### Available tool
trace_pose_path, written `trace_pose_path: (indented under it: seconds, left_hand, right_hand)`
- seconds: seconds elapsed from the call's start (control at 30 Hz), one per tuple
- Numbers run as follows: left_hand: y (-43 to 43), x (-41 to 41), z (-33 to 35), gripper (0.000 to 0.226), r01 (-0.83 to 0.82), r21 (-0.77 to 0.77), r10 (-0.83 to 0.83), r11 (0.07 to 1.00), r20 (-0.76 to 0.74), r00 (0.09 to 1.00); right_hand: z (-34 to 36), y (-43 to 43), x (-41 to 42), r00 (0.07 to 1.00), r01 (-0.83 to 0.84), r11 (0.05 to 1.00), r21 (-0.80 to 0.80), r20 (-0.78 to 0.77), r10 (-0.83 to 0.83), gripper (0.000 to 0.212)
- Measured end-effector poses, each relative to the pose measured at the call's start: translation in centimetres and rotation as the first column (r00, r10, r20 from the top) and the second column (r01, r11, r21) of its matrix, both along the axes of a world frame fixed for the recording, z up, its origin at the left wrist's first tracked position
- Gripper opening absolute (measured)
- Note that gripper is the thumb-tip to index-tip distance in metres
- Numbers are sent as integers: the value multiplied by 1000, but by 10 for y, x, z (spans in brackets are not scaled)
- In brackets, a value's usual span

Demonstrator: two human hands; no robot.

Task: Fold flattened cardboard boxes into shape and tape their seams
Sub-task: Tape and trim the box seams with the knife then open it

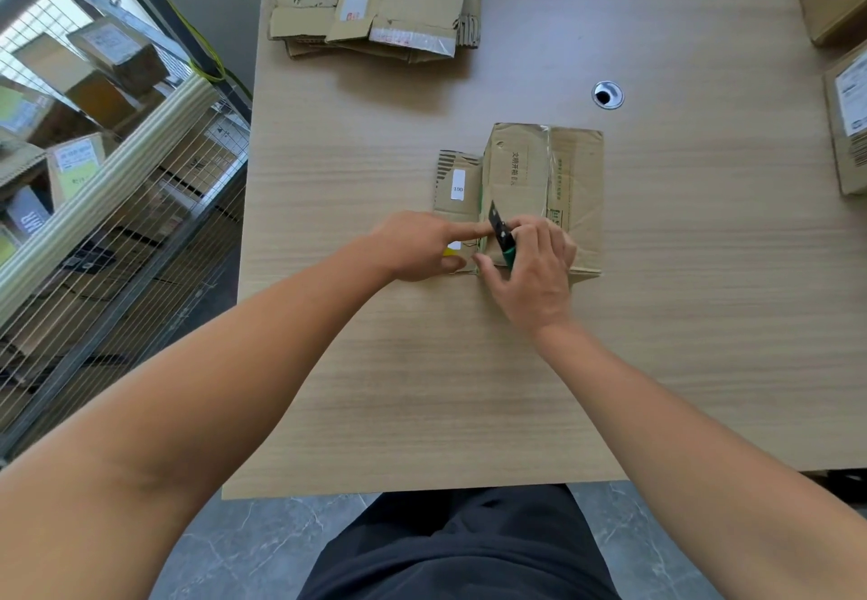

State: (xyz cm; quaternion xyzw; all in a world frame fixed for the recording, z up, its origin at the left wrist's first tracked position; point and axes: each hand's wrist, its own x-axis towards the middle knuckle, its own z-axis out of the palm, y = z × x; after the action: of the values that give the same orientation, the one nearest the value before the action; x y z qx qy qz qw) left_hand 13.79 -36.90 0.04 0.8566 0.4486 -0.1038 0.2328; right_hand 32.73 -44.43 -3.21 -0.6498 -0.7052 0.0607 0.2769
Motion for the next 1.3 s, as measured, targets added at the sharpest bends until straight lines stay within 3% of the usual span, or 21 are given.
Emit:
trace_pose_path:
  seconds: [0.17, 0.3, 0.53, 0.6, 0.7, 0.77, 0.87, 0.97, 1.1, 1.3]
  left_hand:
    - [-3, -4, -3, 58, -45, -21, 46, 999, 22, 999]
    - [-7, -9, 4, 61, -109, -70, 112, 992, 55, 992]
    - [-1, -51, 39, 65, -317, -69, 323, 946, 111, 940]
    - [2, -61, 46, 65, -373, -53, 377, 926, 118, 919]
    - [4, -63, 51, 65, -401, -20, 400, 916, 111, 910]
    - [2, -58, 50, 65, -397, -10, 395, 918, 121, 911]
    - [-4, -54, 47, 65, -404, -13, 403, 914, 131, 906]
    - [-12, -55, 48, 65, -418, -7, 415, 909, 134, 900]
    - [-19, -60, 50, 63, -474, -16, 468, 881, 191, 863]
    - [-25, -49, 47, 59, -486, -31, 480, 874, 214, 851]
  right_hand:
    - [-5, 8, 2, 997, -45, 999, 28, 57, 43, 36]
    - [-3, 18, 16, 981, -177, 984, 24, 89, 174, 36]
    - [37, 45, 69, 839, -509, 806, -302, 37, 544, 41]
    - [45, 40, 79, 862, -487, 805, -338, -39, 505, 44]
    - [46, 31, 56, 957, -291, 915, -280, -84, 279, 54]
    - [41, 35, 31, 984, -152, 909, -387, 29, 177, 71]
    - [30, 40, 17, 955, -64, 871, -487, 223, 195, 66]
    - [28, 35, 44, 905, -209, 846, -491, 232, 358, 59]
    - [44, 31, 97, 727, -452, 748, -486, 285, 624, 27]
    - [55, 10, 82, 872, -459, 827, -324, 12, 489, 21]
